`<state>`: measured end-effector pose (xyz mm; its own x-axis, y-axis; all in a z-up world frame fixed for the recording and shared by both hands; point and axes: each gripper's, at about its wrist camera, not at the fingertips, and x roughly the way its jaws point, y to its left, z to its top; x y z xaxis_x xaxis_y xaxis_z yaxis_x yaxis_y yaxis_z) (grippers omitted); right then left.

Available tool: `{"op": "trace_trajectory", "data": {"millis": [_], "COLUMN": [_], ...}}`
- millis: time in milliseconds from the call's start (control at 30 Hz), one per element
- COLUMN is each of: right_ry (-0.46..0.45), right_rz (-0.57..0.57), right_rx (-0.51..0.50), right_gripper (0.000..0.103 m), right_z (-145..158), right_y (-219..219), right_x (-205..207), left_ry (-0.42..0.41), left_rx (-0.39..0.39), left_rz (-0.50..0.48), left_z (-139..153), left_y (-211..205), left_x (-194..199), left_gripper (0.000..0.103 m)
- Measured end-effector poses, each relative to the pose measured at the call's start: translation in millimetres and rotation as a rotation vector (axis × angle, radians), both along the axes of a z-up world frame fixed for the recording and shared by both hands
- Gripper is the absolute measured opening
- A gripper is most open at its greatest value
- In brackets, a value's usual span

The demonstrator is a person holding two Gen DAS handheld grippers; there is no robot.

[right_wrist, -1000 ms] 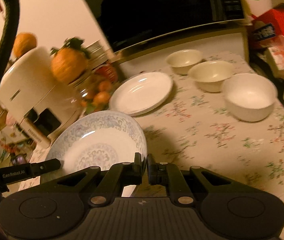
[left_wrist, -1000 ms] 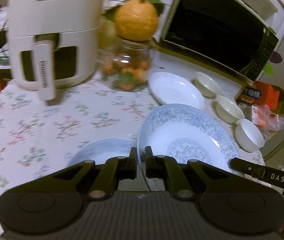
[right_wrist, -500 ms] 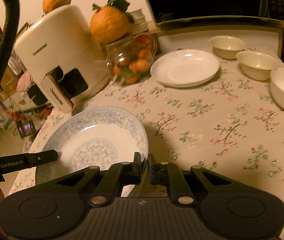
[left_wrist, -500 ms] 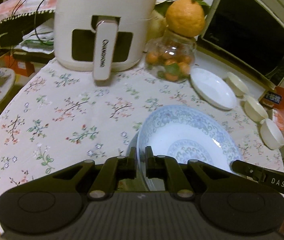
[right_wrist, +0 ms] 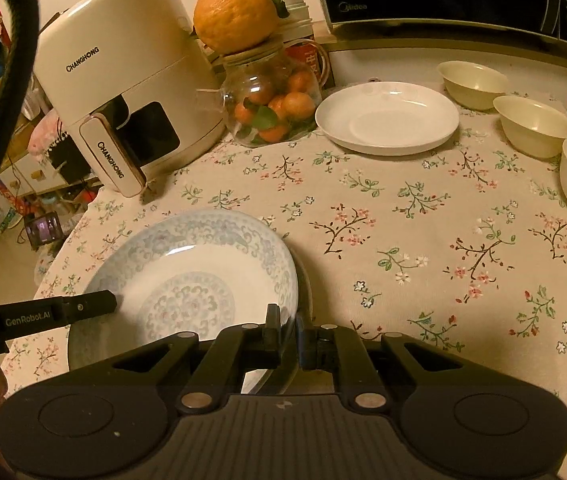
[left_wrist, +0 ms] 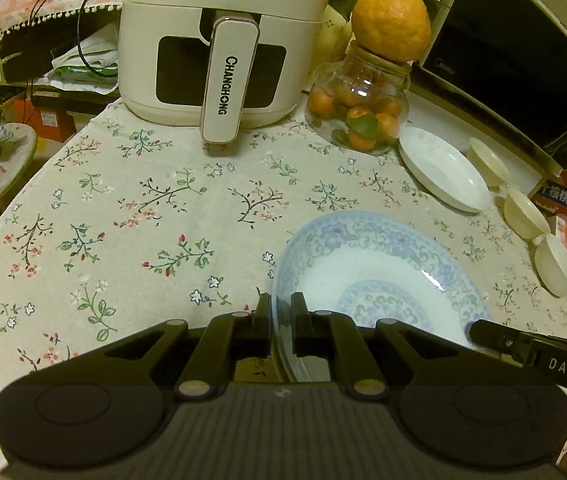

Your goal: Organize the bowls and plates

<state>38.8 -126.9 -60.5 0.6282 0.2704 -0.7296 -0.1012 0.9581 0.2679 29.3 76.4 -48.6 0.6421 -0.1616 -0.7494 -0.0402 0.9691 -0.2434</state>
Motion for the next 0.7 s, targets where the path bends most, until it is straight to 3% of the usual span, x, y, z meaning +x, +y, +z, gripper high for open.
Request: {"op": "trace_trajectory", "data": {"millis": [700], "right_ry": [0.014], "right_rz": [0.02], "right_rx": [-0.131], "right_gripper": [0.01], "right_z": [5], "right_y": [13], "right_x": [-2], "left_ry": [0.015], "left_rx": [0.127], "left_rz": [-0.025], "left_z": [-8], "left_y": [-19], "left_x": [2], "left_gripper": [0.012]}}
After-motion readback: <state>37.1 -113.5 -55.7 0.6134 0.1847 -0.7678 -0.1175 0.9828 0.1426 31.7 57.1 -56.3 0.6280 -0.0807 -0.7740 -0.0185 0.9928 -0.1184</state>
